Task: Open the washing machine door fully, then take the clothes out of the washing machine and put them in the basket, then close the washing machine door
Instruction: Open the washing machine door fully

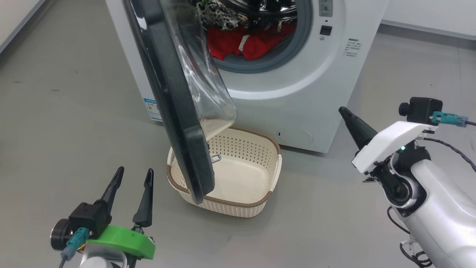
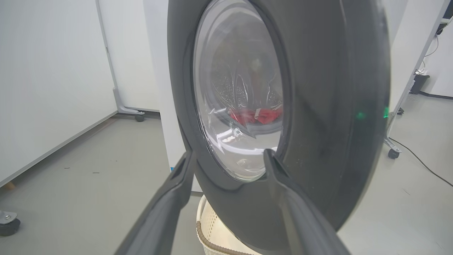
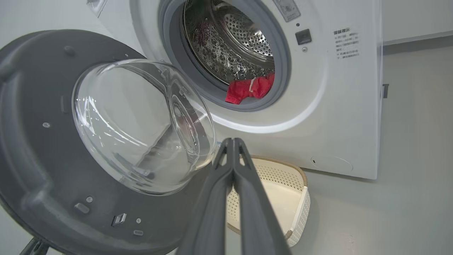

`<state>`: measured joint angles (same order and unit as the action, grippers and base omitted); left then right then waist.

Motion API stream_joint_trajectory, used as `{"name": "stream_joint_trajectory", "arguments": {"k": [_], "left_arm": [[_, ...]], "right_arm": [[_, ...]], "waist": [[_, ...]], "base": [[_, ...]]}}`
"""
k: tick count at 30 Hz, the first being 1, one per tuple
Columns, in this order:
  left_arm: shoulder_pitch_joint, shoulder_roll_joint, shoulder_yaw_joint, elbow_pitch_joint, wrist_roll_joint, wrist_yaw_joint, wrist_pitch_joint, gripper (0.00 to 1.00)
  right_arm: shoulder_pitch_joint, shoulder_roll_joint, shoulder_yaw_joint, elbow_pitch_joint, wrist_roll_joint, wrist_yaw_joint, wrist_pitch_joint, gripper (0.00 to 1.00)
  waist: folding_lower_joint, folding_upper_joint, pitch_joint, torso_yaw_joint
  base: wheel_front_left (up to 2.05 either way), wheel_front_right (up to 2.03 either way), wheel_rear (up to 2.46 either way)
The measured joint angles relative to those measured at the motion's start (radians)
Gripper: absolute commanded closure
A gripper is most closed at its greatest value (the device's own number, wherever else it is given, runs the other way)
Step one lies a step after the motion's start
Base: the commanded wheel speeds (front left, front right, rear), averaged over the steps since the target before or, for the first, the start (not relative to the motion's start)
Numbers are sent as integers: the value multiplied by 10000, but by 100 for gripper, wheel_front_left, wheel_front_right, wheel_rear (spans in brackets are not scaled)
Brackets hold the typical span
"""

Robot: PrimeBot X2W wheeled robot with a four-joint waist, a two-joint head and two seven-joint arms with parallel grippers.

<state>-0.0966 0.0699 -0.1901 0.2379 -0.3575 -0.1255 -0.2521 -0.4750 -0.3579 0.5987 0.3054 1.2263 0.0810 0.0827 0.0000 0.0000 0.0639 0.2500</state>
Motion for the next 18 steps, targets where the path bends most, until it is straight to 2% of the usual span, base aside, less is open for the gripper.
{"name": "stream_joint_trajectory", "arguments": {"k": [6,11,12,18], "left_arm": [[209,27,71,-50,86,0,0,0],[234,21,15,-86,86,0,0,0],[259,21,54,-96,86,0,0,0],[437,13,263,-136,86,0,0,0]], "right_arm": [[565,-435,48,-288,-1001,-54,-1087,100],[1152,-911,13,-495,-2013,-500,-2123,100],[1317,-1003,-12,-606,-2387,-679,-2568,100],[2037,-1055,-29,-784,-2976,-1248,-3273,100]], "waist": [[0,0,-152,-337],[0,0,-224,-461],[0,0,-239,-489],[0,0,-288,-622]], "base": [[0,0,0],[0,0,0],[0,0,0],[0,0,0]]}}
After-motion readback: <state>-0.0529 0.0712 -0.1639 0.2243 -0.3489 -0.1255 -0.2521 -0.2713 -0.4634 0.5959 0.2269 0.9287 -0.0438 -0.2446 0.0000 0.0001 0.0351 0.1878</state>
